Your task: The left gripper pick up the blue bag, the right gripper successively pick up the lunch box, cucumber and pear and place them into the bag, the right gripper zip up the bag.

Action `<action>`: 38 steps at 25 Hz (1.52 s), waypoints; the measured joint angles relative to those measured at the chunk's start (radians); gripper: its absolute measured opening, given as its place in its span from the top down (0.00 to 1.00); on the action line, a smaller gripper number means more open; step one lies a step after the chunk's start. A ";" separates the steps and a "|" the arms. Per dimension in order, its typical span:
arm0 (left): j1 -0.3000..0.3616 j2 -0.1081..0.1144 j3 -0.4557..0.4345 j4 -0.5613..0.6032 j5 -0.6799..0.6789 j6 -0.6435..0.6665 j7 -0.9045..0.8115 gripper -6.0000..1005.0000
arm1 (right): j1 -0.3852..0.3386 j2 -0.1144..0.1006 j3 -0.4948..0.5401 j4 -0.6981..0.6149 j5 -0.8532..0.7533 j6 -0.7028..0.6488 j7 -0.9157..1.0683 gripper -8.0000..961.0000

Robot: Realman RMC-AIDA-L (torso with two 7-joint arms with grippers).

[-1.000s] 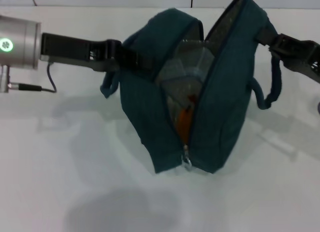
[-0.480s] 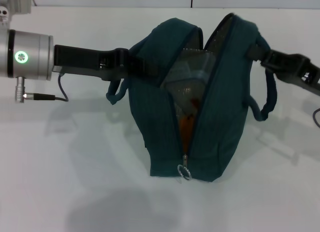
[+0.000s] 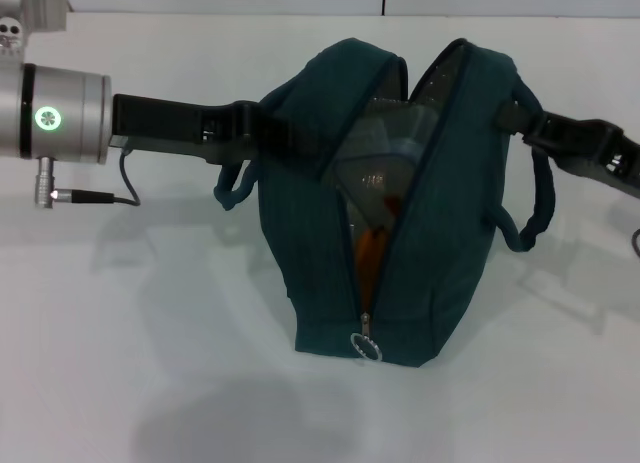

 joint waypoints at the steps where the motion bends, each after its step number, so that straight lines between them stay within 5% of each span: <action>1: 0.000 0.000 0.003 0.000 0.000 0.000 0.000 0.95 | -0.002 -0.001 0.005 -0.001 0.000 -0.001 -0.001 0.98; 3: 0.000 0.000 0.009 0.000 0.000 0.001 0.001 0.95 | -0.007 -0.004 0.024 0.002 0.000 -0.011 -0.005 0.98; 20: 0.010 0.002 0.012 0.000 0.000 -0.003 0.003 0.95 | -0.084 -0.008 0.051 -0.019 -0.008 -0.194 -0.218 0.37; 27: 0.010 0.001 0.012 0.000 0.000 -0.004 0.004 0.95 | -0.144 0.017 0.049 -0.026 -0.089 -0.211 -0.487 0.11; 32: 0.010 0.000 0.016 0.000 0.000 -0.004 0.005 0.95 | -0.183 0.048 0.042 -0.018 -0.155 -0.204 -0.677 0.08; 38: 0.008 -0.001 0.021 0.000 0.000 -0.004 0.005 0.95 | -0.185 0.055 -0.008 0.082 -0.188 -0.190 -0.936 0.08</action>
